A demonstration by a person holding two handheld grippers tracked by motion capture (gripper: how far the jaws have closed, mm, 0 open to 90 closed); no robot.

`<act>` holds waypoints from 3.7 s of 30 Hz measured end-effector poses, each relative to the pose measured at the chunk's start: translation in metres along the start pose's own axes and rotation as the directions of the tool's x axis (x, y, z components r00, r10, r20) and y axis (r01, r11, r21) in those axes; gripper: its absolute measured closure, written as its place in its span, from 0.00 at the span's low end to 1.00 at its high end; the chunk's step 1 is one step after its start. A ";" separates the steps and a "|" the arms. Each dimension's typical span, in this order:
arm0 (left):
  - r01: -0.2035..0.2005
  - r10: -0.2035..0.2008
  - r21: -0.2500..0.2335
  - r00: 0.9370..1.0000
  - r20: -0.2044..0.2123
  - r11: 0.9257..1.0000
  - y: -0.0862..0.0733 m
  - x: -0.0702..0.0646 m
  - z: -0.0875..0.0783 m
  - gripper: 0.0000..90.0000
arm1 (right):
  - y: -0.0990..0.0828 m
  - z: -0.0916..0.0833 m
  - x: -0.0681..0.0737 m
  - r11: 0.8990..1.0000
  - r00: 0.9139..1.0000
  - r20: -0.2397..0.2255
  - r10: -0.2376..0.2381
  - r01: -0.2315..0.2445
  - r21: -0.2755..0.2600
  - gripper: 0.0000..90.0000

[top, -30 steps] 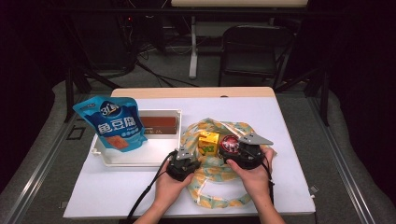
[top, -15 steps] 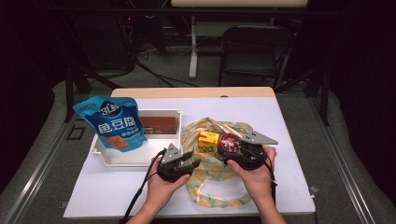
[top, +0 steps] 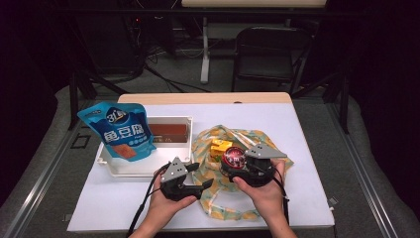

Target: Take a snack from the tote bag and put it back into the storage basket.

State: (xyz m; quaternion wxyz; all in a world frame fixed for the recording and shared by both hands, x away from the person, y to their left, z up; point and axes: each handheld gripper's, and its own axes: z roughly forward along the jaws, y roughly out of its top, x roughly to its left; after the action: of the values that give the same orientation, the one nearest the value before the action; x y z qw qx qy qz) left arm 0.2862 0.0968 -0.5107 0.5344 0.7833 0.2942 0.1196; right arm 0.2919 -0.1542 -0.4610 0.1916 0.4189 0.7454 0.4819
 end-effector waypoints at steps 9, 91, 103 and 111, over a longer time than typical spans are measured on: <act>-0.036 0.036 -0.003 0.998 0.047 0.999 -0.001 -0.009 0.003 0.23 | 0.001 -0.001 0.016 1.000 0.998 -0.050 -0.024 0.024 0.002 0.28; -0.092 0.093 -0.017 0.995 0.039 0.996 -0.003 -0.019 0.006 0.27 | 0.001 0.012 0.054 0.997 0.982 -0.182 -0.052 0.061 0.046 0.28; -0.120 0.121 -0.028 0.992 0.032 0.992 -0.003 -0.020 0.004 0.28 | 0.000 0.013 0.057 0.996 0.981 -0.186 -0.055 0.066 0.057 0.28; -0.108 0.109 -0.023 0.994 0.033 0.994 -0.002 -0.018 0.000 0.29 | 0.001 0.011 0.055 0.998 0.974 -0.219 -0.052 0.056 0.013 0.21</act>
State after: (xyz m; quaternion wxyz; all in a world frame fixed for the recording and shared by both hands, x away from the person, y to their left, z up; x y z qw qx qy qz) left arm 0.2713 0.0865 -0.5102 0.5405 0.7943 0.2406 0.1380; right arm 0.2685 -0.1036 -0.4590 0.1177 0.3449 0.7775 0.5126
